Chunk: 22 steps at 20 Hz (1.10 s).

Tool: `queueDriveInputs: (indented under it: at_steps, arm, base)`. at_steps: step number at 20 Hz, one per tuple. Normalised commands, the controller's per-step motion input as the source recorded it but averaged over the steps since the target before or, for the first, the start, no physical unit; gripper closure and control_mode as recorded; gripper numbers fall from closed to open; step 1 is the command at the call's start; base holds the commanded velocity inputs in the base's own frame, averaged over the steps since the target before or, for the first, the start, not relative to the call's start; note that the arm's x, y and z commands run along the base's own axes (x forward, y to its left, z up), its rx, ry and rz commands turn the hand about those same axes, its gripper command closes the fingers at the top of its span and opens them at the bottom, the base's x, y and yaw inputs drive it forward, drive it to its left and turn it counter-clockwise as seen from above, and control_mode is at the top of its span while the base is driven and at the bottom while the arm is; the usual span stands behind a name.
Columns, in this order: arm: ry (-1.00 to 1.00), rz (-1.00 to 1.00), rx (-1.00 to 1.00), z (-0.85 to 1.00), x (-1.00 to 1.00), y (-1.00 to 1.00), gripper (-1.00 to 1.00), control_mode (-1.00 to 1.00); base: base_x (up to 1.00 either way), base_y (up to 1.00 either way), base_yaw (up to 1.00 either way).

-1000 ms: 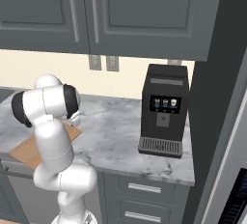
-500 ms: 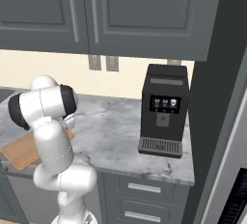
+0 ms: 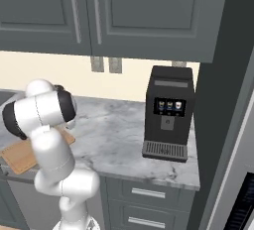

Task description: Move the cutting board and knife to the sink. Then move spray from the shelves to the counter.

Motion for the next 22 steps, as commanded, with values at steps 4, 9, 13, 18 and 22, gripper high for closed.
queueDriveInputs:
  at_steps: [4,9,13,18,22]
  arm:
    - [-0.29,0.1,0.0,0.32,-0.48,0.03,-1.0,-1.0]
    - [-0.24,0.09,0.0,0.21,-0.56,0.15,-1.0,-1.0]
    - [-0.09,0.12,0.0,0.37,-0.53,0.14,-1.0,-1.0]
    - [0.0,0.16,0.0,0.53,-0.53,0.09,-1.0,-1.0]
    - [0.0,0.2,0.0,0.53,-0.61,0.03,-1.0,-1.0]
  base:
    - [0.0,0.0,0.0]
    - [0.0,0.0,0.0]
    - [0.0,0.0,0.0]
    - [0.0,0.0,0.0]
    - [0.0,0.0,0.0]
